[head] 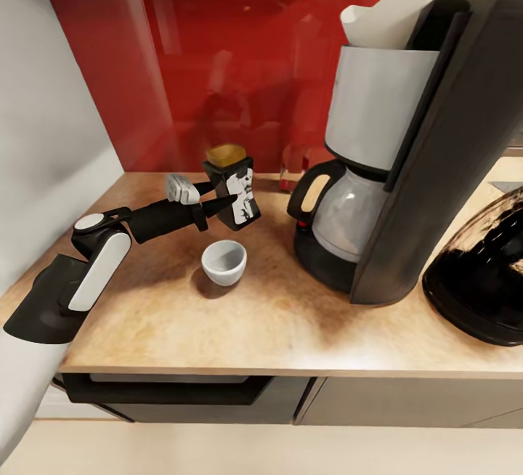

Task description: Set up a coffee station on the kitchen countertop: keep the coffee maker on the countertop, move the bottle of coffee from the kitchen shelf to the counter next to the coffee maker, place a paper coffee filter on top of the coffee maker, put the saucer next to the coffee maker with the coffee cup on the saucer, and place the electric kettle next to the coffee maker.

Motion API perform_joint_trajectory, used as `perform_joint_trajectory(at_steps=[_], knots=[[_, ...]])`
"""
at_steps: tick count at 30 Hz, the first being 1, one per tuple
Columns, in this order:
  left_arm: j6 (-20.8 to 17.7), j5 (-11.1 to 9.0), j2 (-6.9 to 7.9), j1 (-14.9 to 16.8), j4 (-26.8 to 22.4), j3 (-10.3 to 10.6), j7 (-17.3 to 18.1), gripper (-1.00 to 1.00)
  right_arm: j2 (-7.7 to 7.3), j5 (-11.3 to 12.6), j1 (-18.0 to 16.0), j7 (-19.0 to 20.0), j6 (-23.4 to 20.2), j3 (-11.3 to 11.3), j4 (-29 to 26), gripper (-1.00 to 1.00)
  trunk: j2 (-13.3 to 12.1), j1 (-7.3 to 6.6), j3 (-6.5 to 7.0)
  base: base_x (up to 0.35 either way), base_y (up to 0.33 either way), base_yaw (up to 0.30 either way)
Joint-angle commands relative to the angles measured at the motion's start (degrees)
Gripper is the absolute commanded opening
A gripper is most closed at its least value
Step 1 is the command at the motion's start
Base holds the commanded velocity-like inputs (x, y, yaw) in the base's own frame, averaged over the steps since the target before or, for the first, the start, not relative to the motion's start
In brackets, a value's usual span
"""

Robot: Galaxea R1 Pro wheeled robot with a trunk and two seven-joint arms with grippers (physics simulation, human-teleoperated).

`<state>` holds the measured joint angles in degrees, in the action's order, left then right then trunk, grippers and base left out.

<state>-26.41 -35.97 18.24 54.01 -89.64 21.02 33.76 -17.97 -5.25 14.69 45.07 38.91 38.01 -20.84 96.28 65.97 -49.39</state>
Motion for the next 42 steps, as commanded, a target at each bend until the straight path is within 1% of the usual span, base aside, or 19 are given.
perform_joint_trajectory(at_steps=[1,16,22,38,40,42], knots=[[-0.47,-0.59,0.04,0.05,-0.01,0.02,-0.08,-1.0,0.05,-0.55,-0.01,0.27,0.2,0.46,-0.08,1.0,0.02,0.0,-0.03,0.071,0.059,0.0],[-0.48,-0.59,0.04,0.03,-0.01,0.06,-0.01,-1.0,0.05,-0.55,-0.01,0.28,0.2,0.47,-0.08,1.0,0.02,0.0,-0.03,0.027,0.023,-0.038],[-0.48,-0.59,0.04,0.05,-0.01,0.05,-0.01,-1.0,0.05,-0.55,-0.01,0.27,0.2,0.47,-0.08,1.0,0.02,0.0,-0.03,0.0,0.111,-0.001],[-0.48,-0.45,0.04,0.04,-0.01,0.22,-0.08,-1.0,0.05,-0.55,-0.01,0.21,0.2,0.49,-0.08,1.0,0.02,0.0,-0.03,0.0,0.006,-0.019],[-0.53,2.02,0.04,0.04,0.06,0.21,-0.09,-1.0,0.05,-0.55,-0.01,0.2,0.2,0.49,-0.08,1.0,0.02,0.0,-0.03,0.0,0.0,-0.033],[-0.7,7.68,-0.03,0.01,0.1,0.23,-0.01,-1.0,0.05,-0.55,-0.01,0.19,0.2,0.49,-0.08,1.0,0.02,0.0,-0.03,0.0,0.0,-0.015]])
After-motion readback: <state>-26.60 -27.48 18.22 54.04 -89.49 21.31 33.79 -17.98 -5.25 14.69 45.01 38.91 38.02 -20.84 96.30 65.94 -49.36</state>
